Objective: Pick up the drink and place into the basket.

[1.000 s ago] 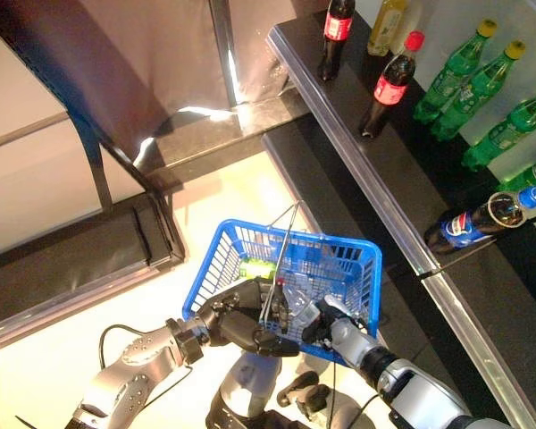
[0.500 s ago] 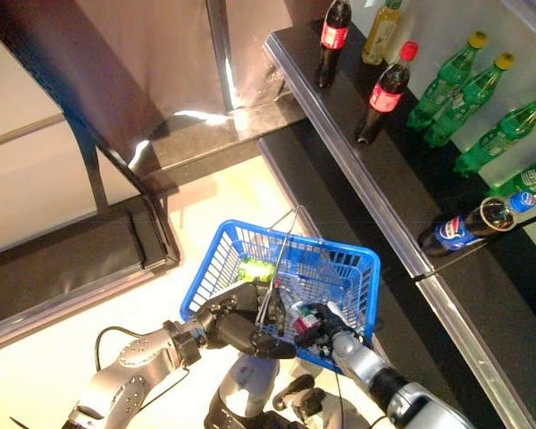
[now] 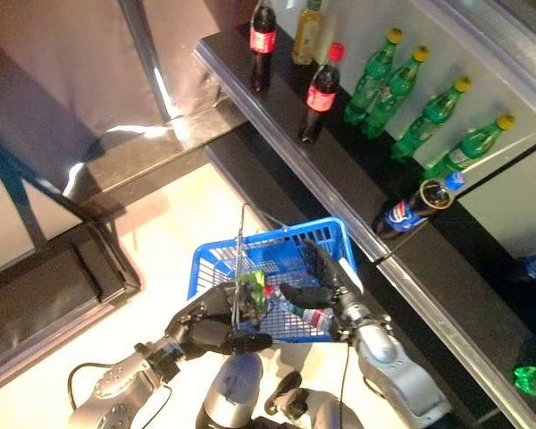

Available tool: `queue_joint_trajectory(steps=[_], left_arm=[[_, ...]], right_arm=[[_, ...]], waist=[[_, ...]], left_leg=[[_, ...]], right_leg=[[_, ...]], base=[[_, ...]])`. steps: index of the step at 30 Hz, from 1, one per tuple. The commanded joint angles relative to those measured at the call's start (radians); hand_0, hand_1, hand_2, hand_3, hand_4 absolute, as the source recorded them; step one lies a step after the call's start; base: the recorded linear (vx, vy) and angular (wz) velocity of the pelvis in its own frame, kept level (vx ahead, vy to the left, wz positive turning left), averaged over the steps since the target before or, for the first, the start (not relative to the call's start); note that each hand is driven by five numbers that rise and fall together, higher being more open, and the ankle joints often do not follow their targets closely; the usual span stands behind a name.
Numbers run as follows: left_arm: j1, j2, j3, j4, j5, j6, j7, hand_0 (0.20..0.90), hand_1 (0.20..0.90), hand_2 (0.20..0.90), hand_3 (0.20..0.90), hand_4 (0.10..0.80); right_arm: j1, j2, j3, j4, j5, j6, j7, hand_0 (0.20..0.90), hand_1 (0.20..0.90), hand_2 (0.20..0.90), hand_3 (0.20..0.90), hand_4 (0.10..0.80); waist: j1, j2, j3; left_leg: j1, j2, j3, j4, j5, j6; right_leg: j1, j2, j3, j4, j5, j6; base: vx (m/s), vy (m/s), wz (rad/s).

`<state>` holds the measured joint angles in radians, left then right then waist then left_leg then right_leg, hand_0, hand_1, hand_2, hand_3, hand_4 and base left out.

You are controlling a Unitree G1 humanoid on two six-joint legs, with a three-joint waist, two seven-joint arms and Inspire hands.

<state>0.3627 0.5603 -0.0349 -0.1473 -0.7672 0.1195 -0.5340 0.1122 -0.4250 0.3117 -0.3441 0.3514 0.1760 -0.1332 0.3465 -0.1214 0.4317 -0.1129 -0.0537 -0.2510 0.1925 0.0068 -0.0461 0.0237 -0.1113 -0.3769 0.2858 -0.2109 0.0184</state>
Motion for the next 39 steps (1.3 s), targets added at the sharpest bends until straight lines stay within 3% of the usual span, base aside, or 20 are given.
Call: queue_joint_trajectory(steps=[1, 7, 12, 20, 25, 30, 34, 36, 38, 39], left_arm=[[0.037, -0.008, 0.166, -0.159, -0.11, -0.309, -0.083, 0.3, 0.3, 0.3, 0.2, 0.1], [0.05, -0.002, 0.11, -0.066, -0.092, -0.328, 0.01, 0.3, 0.3, 0.3, 0.2, 0.1], [0.01, -0.022, 0.052, 0.067, -0.008, -0.388, 0.136, 0.3, 0.3, 0.3, 0.2, 0.1], [0.0, -0.072, -0.002, 0.317, 0.137, -0.47, 0.348, 0.3, 0.3, 0.3, 0.2, 0.1], [-0.065, -0.136, -0.021, 0.582, 0.116, -0.454, 0.514, 0.3, 0.3, 0.3, 0.2, 0.1], [-0.119, -0.18, 0.026, 0.783, 0.073, -0.464, 0.592, 0.3, 0.3, 0.3, 0.2, 0.1], [-0.205, -0.201, 0.037, 0.893, 0.02, -0.463, 0.659, 0.3, 0.3, 0.3, 0.2, 0.1], [-0.234, -0.22, 0.068, 0.954, -0.007, -0.466, 0.682, 0.3, 0.3, 0.3, 0.2, 0.1], [-0.246, -0.242, 0.074, 0.987, 0.005, -0.478, 0.711, 0.3, 0.3, 0.3, 0.2, 0.1], [-0.252, -0.255, 0.076, 0.999, 0.018, -0.48, 0.739, 0.3, 0.3, 0.3, 0.2, 0.1]], right_arm=[[0.071, -0.187, -0.118, -0.044, 0.01, -0.137, 0.056, 0.9, 0.9, 0.9, 0.9, 0.8], [0.079, -0.236, -0.159, -0.1, 0.217, -0.252, 0.246, 0.9, 0.9, 0.9, 0.9, 0.8], [0.046, -0.202, -0.138, -0.102, 0.322, -0.299, 0.349, 0.9, 0.9, 0.9, 0.9, 0.8], [0.133, -0.193, -0.186, -0.085, 0.373, -0.248, 0.534, 0.9, 0.9, 0.9, 0.9, 0.8], [0.182, -0.157, -0.133, 0.028, 0.354, -0.212, 0.628, 0.9, 0.9, 0.9, 0.9, 0.8], [0.163, -0.104, -0.045, 0.181, 0.333, -0.177, 0.694, 0.9, 0.9, 0.9, 0.9, 0.8], [0.104, -0.042, 0.032, 0.388, 0.309, -0.165, 0.642, 0.9, 0.9, 0.9, 0.9, 0.8], [0.069, 0.022, 0.065, 0.539, 0.309, -0.162, 0.593, 0.9, 0.9, 0.9, 0.9, 0.8], [0.045, 0.052, 0.073, 0.634, 0.249, -0.158, 0.541, 0.9, 0.9, 0.9, 0.9, 0.8], [0.038, 0.054, 0.071, 0.668, 0.231, -0.153, 0.54, 0.9, 0.9, 0.9, 0.9, 0.8]], waist=[[-0.063, 0.021, -0.152], [-0.097, 0.022, -0.203], [-0.123, 0.028, -0.241], [-0.197, 0.014, -0.286], [-0.265, -0.005, -0.294], [-0.286, -0.005, -0.286], [-0.284, 0.012, -0.275], [-0.274, 0.02, -0.266], [-0.257, 0.02, -0.259], [-0.257, 0.019, -0.256]], left_leg=[[0.038, -0.005, 0.052, 0.017, -0.031, 0.026], [0.095, 0.014, 0.101, -0.058, -0.021, 0.026], [0.12, 0.024, 0.142, -0.108, -0.017, 0.029], [0.133, 0.035, 0.234, -0.152, -0.026, 0.045], [0.148, 0.047, 0.328, -0.183, -0.035, 0.051], [0.15, 0.08, 0.431, -0.185, -0.034, 0.055], [0.114, 0.084, 0.424, -0.159, -0.021, 0.066], [0.109, 0.104, 0.433, -0.145, -0.01, 0.048], [0.083, 0.149, 0.441, -0.125, 0.022, 0.002], [0.075, 0.187, 0.448, -0.136, 0.049, -0.029]], right_leg=[[0.078, 0.017, 0.061, -0.133, 0.127, 0.044], [0.11, 0.013, 0.095, -0.202, 0.155, 0.069], [0.115, 0.002, 0.121, -0.243, 0.174, 0.092], [0.087, -0.016, 0.178, -0.292, 0.219, 0.131], [0.05, -0.021, 0.213, -0.35, 0.29, 0.161], [-0.012, -0.045, 0.159, -0.211, 0.281, 0.168], [-0.049, -0.073, 0.14, -0.079, 0.27, 0.156], [-0.025, -0.087, 0.113, -0.08, 0.253, 0.143], [0.035, -0.08, 0.078, -0.158, 0.207, 0.126], [0.056, -0.059, 0.074, -0.181, 0.189, 0.11]], base=[[0.014, 0.066, -0.29], [0.024, 0.033, -0.28], [-0.008, 0.054, -0.19], [-0.055, 0.047, -0.21], [-0.101, -0.005, -0.47], [-0.26, -0.092, -1.01], [-0.296, -0.167, -0.53], [-0.237, -0.336, -0.43], [-0.194, -0.465, -0.66], [-0.195, -0.614, -0.78]])
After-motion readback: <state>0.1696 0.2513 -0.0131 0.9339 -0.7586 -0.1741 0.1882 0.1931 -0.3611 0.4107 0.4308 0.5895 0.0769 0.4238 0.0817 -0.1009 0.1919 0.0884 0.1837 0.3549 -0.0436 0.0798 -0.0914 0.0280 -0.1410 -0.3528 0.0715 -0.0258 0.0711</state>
